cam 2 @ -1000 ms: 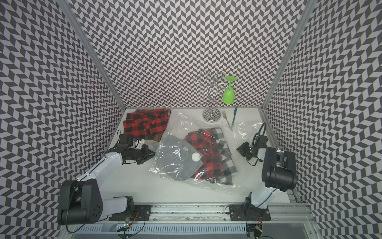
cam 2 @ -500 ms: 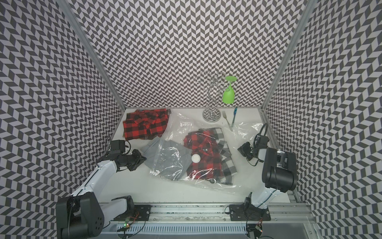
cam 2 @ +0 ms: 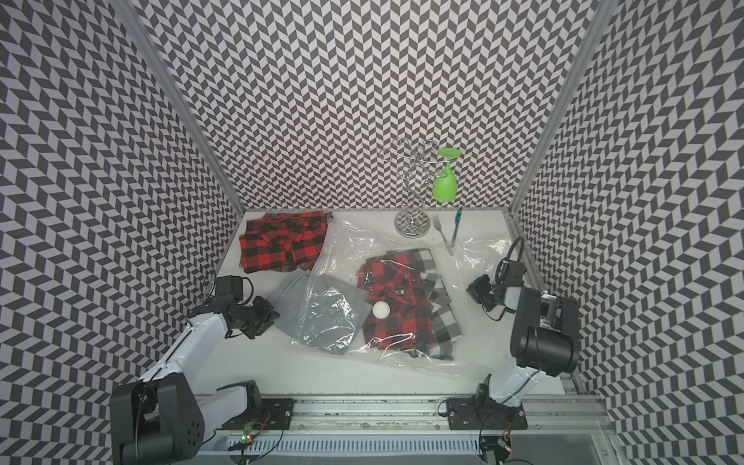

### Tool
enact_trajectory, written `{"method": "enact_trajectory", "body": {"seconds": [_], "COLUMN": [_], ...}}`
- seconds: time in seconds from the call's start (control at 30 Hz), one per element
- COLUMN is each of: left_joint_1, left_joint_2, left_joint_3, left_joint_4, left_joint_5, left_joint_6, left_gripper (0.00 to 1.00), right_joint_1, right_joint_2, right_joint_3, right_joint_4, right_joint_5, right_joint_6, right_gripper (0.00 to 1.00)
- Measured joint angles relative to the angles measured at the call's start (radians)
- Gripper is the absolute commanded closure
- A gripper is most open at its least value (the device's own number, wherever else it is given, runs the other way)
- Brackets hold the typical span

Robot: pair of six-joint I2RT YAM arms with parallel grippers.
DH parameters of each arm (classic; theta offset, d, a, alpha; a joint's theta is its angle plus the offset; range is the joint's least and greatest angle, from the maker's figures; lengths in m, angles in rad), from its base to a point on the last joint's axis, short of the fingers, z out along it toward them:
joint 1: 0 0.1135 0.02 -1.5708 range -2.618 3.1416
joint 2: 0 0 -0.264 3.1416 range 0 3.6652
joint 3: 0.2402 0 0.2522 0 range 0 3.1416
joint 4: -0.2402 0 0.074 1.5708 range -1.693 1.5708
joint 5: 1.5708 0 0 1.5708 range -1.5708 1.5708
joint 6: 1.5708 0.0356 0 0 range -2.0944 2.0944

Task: Take the shirt out of the vacuum bag
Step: Take out the shirt from the vacuum bag.

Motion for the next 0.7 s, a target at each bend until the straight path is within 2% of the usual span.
{"method": "enact_trajectory", "body": {"seconds": [0.07,0.1,0.17,0.37,0.53,0.63,0.7], "left_joint_1": [0.000,0.000,-0.002,-0.033,-0.092,-0.135,-0.149], "left_joint_2": [-0.008,-0.014,-0.027,-0.009,0.216,0.332,0.372], "left_joint_3": [0.013,0.030,0.093,0.365,0.582,0.601,0.592], "left_joint_4": [-0.032,-0.054,-0.097,-0.116,-0.145,-0.162,-0.172], "left_joint_5": [-0.007,-0.016,-0.032,-0.080,-0.154,-0.208,-0.212], "left_joint_6": [0.012,0.019,0.025,0.076,0.224,0.313,0.364], "left_gripper": [0.02,0.00,0.00,0.00,0.00,0.00,0.00], "right_joint_1": [0.000,0.000,0.000,0.015,0.050,0.081,0.097], "right_joint_2": [0.000,0.000,0.000,-0.025,-0.061,-0.087,-0.113], "right_joint_3": [0.019,0.029,0.044,0.054,0.077,0.095,0.102], "right_joint_4": [-0.019,-0.026,-0.035,-0.071,-0.100,-0.123,-0.136], "right_joint_5": [0.008,0.009,0.005,-0.008,-0.056,-0.084,-0.108], "right_joint_6": [-0.014,-0.022,-0.035,-0.071,-0.106,-0.127,-0.139], "right_gripper": [0.88,0.83,0.71,0.51,0.31,0.21,0.17]}}
